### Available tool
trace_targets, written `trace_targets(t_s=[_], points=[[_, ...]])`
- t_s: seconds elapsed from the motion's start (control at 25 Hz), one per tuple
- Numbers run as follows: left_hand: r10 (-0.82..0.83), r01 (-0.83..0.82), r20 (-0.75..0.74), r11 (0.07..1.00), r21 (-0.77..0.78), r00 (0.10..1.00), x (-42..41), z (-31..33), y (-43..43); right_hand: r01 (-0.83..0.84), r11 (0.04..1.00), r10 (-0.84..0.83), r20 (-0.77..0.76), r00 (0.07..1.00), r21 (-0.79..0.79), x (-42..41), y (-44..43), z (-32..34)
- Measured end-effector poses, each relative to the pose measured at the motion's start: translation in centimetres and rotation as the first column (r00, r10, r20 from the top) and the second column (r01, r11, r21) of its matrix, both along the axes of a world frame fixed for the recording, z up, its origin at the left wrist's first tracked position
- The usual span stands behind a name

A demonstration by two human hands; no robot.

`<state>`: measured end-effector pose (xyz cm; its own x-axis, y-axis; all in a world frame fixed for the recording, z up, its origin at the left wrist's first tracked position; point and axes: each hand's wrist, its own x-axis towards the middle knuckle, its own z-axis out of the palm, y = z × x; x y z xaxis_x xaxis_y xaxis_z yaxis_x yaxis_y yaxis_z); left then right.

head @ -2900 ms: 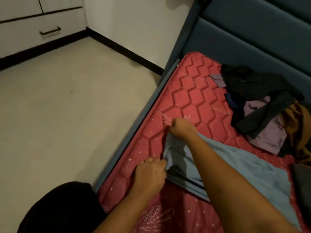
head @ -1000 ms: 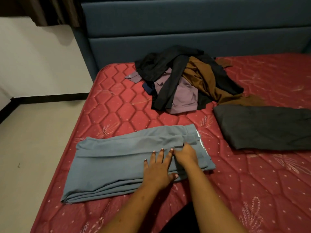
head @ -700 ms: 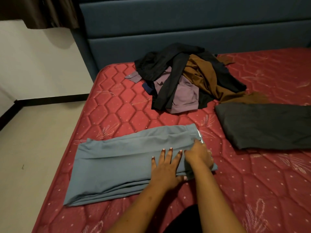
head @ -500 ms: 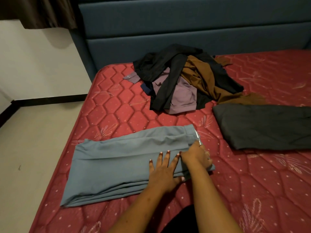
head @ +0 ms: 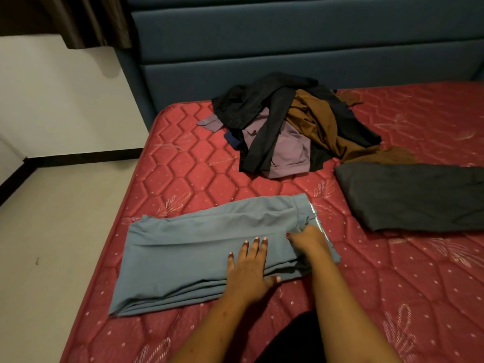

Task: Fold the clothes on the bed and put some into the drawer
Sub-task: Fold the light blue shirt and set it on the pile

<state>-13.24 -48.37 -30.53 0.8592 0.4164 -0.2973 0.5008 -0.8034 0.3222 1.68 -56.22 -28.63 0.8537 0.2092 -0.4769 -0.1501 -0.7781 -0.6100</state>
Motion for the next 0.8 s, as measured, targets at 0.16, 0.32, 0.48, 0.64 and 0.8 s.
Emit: trace_targets(t_s=[0.16, 0.32, 0.48, 0.64, 0.8], points=[[0.197, -0.203, 0.097, 0.978, 0.056, 0.975, -3.7, 0.3, 1.4, -0.045, 0.933, 0.081, -0.088, 0.993, 0.356, -2.3, 1.9, 3.8], [0.529, -0.526, 0.282, 0.846, -0.092, 0.801, -7.8, 2.5, 4.3, -0.128, 0.717, 0.384, -0.234, 0.893, 0.685, -8.1, 8.2, 13.3], [0.734, -0.613, 0.456, 0.675, -0.411, 0.503, -12.5, 7.5, 9.6, -0.167, 0.586, 0.564, -0.252, 0.786, 0.793, -16.4, 17.8, 20.5], [0.746, -0.645, 0.641, 0.583, -0.495, 0.182, -20.1, 10.0, 16.2, -0.125, 0.479, 0.670, -0.270, 0.691, 0.869, -24.8, 25.7, 25.1], [0.726, -0.823, 0.675, 0.300, -0.482, -0.131, -26.9, 9.7, 21.9, -0.123, 0.435, 0.683, -0.238, 0.691, 0.892, -29.7, 30.5, 24.9]])
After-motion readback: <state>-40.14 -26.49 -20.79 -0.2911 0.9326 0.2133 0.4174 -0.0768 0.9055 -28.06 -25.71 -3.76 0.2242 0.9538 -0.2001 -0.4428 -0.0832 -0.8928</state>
